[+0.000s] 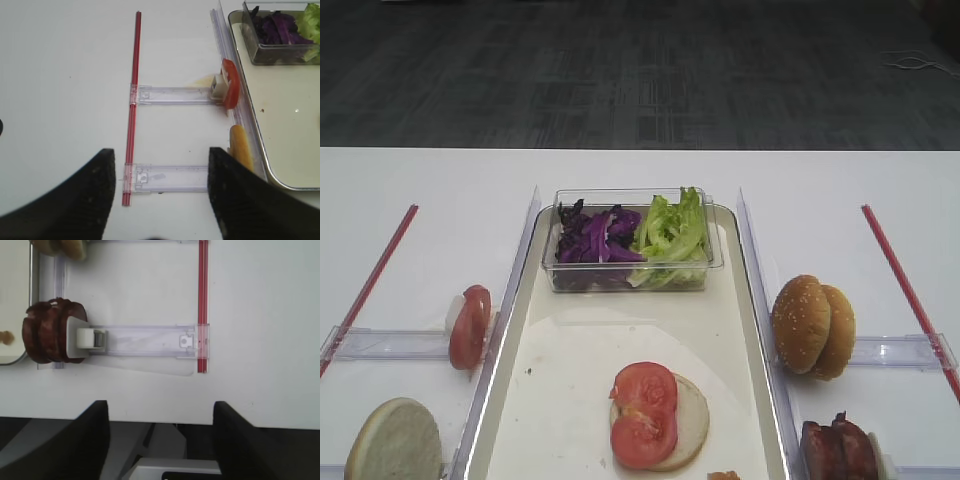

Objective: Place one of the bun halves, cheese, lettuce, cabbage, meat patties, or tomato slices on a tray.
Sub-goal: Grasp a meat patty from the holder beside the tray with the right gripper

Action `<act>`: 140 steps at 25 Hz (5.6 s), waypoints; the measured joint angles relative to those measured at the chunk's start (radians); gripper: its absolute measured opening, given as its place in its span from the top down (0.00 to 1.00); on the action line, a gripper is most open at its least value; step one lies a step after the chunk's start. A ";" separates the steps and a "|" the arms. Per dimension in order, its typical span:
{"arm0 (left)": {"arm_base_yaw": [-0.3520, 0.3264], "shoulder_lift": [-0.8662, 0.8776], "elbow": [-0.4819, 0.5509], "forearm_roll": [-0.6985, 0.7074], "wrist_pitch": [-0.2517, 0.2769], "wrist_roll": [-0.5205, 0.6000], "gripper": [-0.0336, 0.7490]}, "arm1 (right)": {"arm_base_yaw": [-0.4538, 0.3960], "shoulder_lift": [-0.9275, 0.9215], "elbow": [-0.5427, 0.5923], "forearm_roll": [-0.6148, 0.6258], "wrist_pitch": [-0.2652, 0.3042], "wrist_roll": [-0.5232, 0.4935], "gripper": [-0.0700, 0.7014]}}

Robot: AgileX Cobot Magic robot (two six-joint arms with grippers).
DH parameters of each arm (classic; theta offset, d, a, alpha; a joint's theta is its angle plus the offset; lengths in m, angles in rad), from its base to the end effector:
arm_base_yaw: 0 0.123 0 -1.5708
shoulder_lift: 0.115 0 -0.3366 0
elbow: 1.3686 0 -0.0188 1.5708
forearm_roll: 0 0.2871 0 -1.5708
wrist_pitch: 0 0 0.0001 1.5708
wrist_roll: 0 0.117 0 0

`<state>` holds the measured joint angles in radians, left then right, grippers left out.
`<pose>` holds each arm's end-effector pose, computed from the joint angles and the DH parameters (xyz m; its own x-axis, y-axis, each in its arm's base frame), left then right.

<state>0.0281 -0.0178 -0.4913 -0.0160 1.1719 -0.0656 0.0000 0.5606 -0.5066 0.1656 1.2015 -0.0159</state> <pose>-0.0099 -0.0020 0.2687 -0.5416 -0.0870 -0.8362 -0.0547 0.9962 -0.0682 0.0693 0.0180 0.2556 -0.9200 0.0438 -0.3893 -0.0201 0.9871 0.1586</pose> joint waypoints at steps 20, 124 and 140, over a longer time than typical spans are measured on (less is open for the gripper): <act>0.000 0.000 0.000 0.000 0.000 -0.001 0.42 | 0.000 0.318 -0.006 0.004 -0.073 -0.043 0.32; 0.000 0.000 0.000 0.002 0.000 -0.002 0.42 | 0.630 0.933 -0.254 0.025 -0.335 0.346 0.53; 0.000 0.000 0.000 0.002 0.000 -0.002 0.42 | 0.630 0.933 -0.256 0.022 -0.336 0.349 0.58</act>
<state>0.0281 -0.0178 -0.4913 -0.0144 1.1719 -0.0680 0.6300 1.4939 -0.7623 0.1874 0.8650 0.3331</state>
